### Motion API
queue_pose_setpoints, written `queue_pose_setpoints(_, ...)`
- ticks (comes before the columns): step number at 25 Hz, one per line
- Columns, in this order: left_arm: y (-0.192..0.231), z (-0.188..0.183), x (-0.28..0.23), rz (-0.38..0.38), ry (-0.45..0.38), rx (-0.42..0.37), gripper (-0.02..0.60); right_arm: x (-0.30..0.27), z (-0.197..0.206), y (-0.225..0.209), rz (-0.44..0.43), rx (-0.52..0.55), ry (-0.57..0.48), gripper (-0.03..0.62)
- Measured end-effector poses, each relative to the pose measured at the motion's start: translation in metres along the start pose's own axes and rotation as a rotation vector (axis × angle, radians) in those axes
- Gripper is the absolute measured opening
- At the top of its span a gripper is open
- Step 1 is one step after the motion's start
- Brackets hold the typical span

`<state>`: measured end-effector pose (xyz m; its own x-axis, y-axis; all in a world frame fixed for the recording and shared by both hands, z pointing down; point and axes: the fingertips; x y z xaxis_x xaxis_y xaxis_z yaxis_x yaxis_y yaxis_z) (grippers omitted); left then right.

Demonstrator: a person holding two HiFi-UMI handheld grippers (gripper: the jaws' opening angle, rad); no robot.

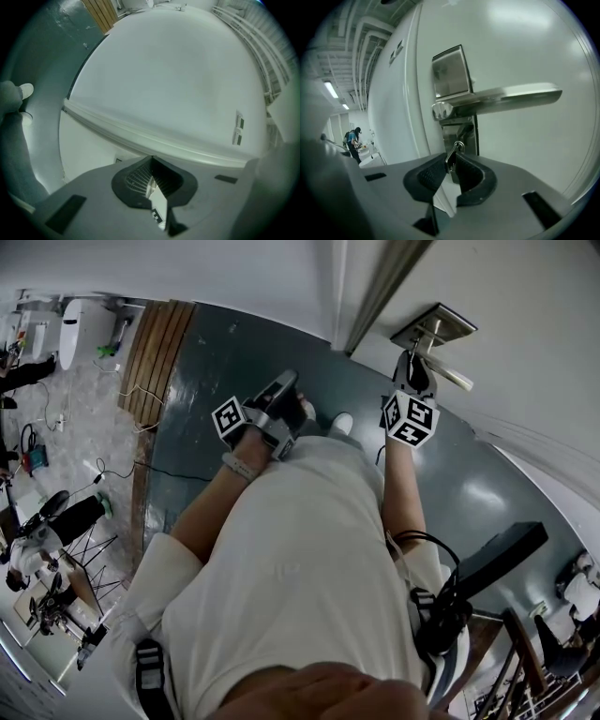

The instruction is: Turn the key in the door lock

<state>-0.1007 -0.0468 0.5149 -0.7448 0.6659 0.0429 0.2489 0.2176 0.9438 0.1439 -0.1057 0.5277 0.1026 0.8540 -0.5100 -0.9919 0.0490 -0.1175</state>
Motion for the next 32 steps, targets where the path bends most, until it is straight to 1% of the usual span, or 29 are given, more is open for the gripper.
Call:
queue_pose_setpoints(2, 0.0003, -0.0009, 0.0001, -0.001, -0.001, -0.001, 0.008, -0.0005, 0.0, -0.0002, -0.035, -0.076, -0.003, 0.071)
queue_pose_setpoints(8, -0.0008, -0.0007, -0.0008, 0.0, -0.002, 0.002, 0.008, -0.0006, -0.0003, -0.0037, -0.173, -0.413, -0.019, 0.063)
queue_pose_setpoints(10, -0.0012, -0.0012, -0.0011, -0.001, -0.003, 0.003, 0.008, -0.001, -0.0006, -0.005, -0.207, -0.497, -0.02, 0.063)
queue_pose_setpoints(14, 0.0005, -0.0019, 0.0003, -0.001, -0.004, 0.003, 0.008, -0.0004, 0.0003, -0.0032, -0.277, -0.634, -0.022, 0.063)
queue_pose_setpoints(19, 0.0004, -0.002, -0.0005, 0.001, -0.001, 0.003, 0.008, 0.0003, 0.0007, -0.0041, -0.366, -0.833, -0.025, 0.063)
queue_pose_setpoints(25, -0.0001, -0.0023, -0.0003, 0.002, -0.004, 0.008, 0.008, 0.002, 0.0027, -0.0055, -0.439, -0.974, -0.035, 0.063)
queue_pose_setpoints(29, -0.0005, -0.0029, -0.0008, 0.003, -0.003, 0.008, 0.008, 0.0032, 0.0084, -0.0069, -0.496, -1.132, -0.031, 0.064)
queue_pose_setpoints(32, -0.0013, -0.0026, -0.0014, 0.003, -0.003, 0.007, 0.008, 0.0047, 0.0079, -0.0063, -0.538, -1.2, -0.031, 0.064)
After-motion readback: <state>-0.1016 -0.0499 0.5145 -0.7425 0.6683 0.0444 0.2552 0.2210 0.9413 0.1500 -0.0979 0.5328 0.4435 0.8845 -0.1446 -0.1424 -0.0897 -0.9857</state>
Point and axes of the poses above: the fingertips, and each gripper's own axes: x backward along the fingers, y to its left, z out of its underside, and after that the axes turned 11 degrees about y, right-handed
